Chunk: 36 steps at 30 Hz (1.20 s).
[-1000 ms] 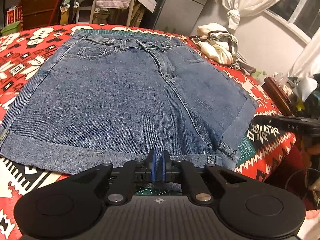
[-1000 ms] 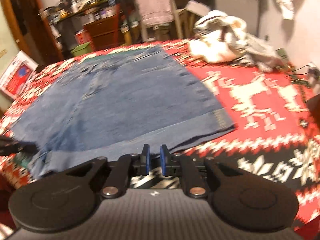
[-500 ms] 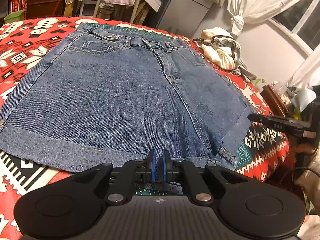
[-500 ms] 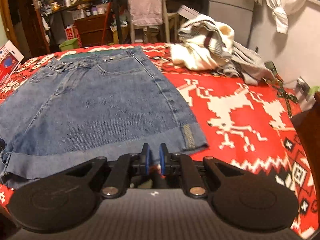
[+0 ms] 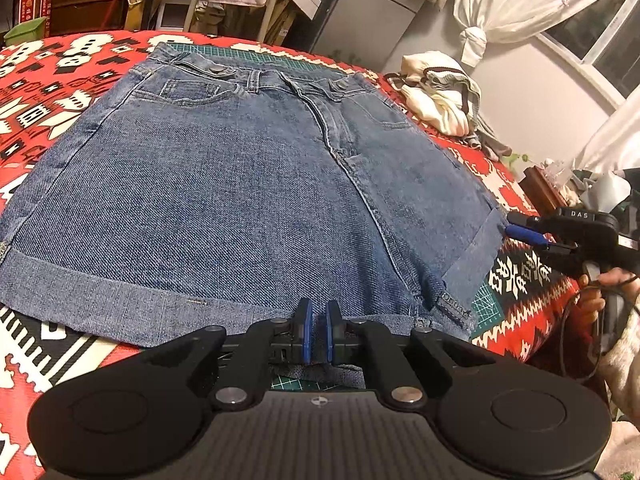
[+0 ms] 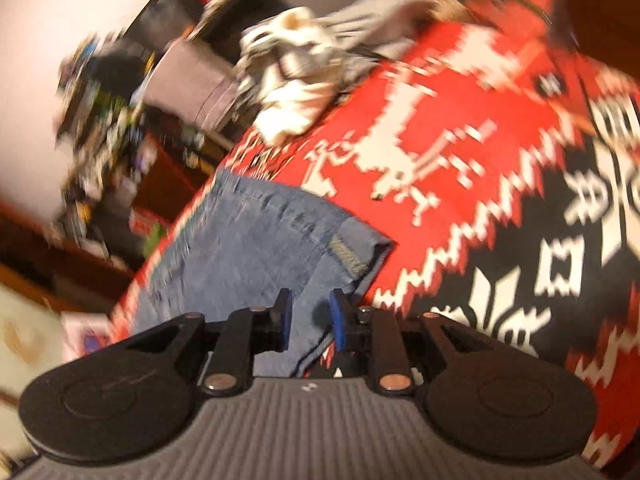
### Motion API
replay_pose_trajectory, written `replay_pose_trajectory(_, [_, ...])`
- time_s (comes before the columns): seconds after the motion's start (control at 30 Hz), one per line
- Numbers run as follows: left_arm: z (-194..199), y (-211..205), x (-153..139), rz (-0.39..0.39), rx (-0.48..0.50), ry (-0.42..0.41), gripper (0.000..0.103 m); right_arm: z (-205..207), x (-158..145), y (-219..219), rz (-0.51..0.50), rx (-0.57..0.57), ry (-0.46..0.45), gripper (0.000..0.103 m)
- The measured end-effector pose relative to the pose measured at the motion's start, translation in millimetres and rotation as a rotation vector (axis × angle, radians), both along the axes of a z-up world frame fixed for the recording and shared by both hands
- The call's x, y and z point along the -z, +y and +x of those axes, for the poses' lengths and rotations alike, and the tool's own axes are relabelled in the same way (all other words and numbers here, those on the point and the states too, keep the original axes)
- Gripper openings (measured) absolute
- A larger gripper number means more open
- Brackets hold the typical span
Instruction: Fold clothes
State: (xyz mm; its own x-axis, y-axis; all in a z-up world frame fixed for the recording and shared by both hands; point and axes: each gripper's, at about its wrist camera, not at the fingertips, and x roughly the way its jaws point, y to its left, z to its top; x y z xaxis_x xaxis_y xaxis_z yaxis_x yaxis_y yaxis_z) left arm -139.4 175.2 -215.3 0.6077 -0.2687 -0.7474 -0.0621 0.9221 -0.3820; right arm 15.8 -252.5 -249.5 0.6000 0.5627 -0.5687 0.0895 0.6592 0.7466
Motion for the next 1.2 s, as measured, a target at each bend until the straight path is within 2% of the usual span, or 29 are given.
replay_pose_trajectory(0.17, [0, 0, 0, -0.006, -0.004, -0.001, 0.007, 4, 16, -16, 0.114, 0.076, 0.046, 0.026])
replay_pose_trajectory(0.47, [0, 1, 0, -0.004, 0.001, -0.001, 0.007, 4, 17, -21, 0.144, 0.141, 0.03, 0.032])
replay_pose_trajectory(0.63, [0, 1, 0, -0.001, -0.001, -0.002, 0.007, 6, 19, -19, 0.169, 0.132, 0.029, 0.036])
replay_pose_trajectory(0.9, [0, 1, 1, -0.002, 0.0, -0.001, 0.007, 2, 23, -17, 0.226, 0.097, 0.049, 0.037])
replay_pose_trajectory(1.07, [-1, 1, 1, 0.001, 0.003, -0.002, 0.007, 5, 20, -15, 0.199, 0.117, 0.02, 0.037])
replay_pose_trajectory(1.2, [0, 1, 1, 0.0, 0.0, -0.002, 0.007, 5, 14, -13, 0.117, 0.098, -0.015, 0.037])
